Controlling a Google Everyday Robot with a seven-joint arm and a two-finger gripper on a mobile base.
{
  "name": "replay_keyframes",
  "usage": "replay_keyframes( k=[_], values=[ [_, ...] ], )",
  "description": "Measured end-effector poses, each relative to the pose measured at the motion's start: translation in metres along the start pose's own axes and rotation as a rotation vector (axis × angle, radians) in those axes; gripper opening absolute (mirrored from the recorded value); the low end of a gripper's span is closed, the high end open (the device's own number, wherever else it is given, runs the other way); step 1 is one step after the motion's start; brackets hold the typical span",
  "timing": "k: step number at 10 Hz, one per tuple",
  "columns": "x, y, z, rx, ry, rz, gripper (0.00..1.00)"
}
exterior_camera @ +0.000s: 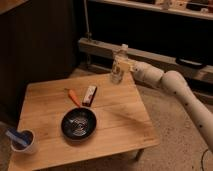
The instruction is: Stand the bottle upright
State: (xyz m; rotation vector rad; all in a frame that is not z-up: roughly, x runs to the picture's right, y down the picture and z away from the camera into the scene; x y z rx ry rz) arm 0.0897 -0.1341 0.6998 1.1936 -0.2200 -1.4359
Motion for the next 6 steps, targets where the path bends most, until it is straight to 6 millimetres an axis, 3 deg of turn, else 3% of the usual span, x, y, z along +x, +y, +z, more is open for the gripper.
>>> replay_keyframes(
  k=[2,6],
  values=[
    [-0.0082,0.0028,-0.0128,0.012,0.059,-0.088,0.0],
    [-0.0091,0.0006,-0.0112,0.021,0.063,-0.093,0.0]
  ],
)
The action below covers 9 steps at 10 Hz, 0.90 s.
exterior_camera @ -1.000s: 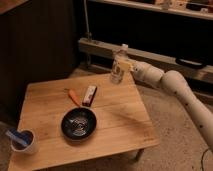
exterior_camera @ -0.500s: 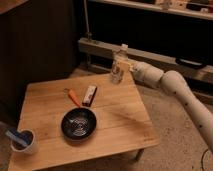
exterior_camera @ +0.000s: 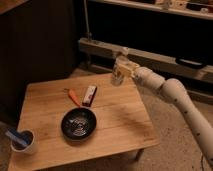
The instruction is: Stand the bottle upright
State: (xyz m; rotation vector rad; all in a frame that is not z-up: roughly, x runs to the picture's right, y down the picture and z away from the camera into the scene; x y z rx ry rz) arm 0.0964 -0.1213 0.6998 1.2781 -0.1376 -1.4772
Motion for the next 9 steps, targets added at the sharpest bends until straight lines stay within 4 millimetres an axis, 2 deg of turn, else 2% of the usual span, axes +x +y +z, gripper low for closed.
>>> replay_keyframes(
  k=[9],
  values=[
    [-0.0034,0.0027,-0.0041,0.02,0.023,-0.019,0.0]
  ],
)
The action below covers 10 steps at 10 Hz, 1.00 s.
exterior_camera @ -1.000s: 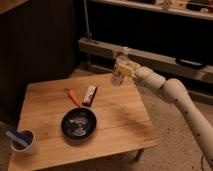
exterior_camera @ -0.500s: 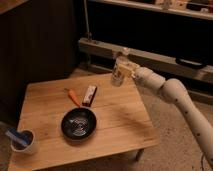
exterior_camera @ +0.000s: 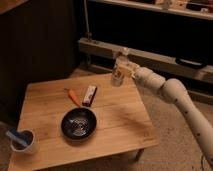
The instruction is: Stand the bottle upright
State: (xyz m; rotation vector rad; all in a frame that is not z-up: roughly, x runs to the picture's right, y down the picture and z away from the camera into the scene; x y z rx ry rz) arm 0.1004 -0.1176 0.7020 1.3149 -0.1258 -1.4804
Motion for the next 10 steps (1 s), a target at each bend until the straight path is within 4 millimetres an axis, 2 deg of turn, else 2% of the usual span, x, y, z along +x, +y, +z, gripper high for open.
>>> replay_keyframes(
  k=[5,10],
  values=[
    [-0.001,0.005,-0.013,0.047,0.037,-0.096,0.0],
    [-0.017,0.008,-0.03,0.041,-0.016,-0.118,0.0]
  ],
)
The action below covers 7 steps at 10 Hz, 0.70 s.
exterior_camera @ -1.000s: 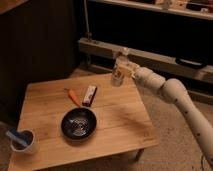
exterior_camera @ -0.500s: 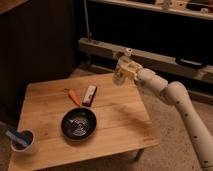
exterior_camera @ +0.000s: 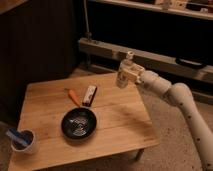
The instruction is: Stand the bottle upright
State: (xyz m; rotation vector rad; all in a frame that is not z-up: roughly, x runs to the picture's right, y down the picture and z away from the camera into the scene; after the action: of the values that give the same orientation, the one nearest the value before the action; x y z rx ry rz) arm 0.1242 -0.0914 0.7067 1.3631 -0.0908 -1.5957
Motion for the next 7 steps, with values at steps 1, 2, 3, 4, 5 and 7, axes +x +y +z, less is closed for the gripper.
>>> replay_keyframes(
  k=[1,2,3,4,5,7],
  values=[
    [-0.005,0.0,-0.001,0.003,-0.003,-0.008,0.0],
    [-0.014,0.0,-0.002,0.014,-0.008,-0.023,0.0],
    [-0.019,0.001,-0.003,0.023,-0.013,-0.034,0.0],
    [-0.024,0.002,-0.005,0.032,-0.02,-0.047,0.0],
    [-0.031,0.002,-0.006,0.041,-0.031,-0.059,0.0],
    [-0.04,0.004,-0.011,0.042,-0.045,-0.07,0.0]
  ],
)
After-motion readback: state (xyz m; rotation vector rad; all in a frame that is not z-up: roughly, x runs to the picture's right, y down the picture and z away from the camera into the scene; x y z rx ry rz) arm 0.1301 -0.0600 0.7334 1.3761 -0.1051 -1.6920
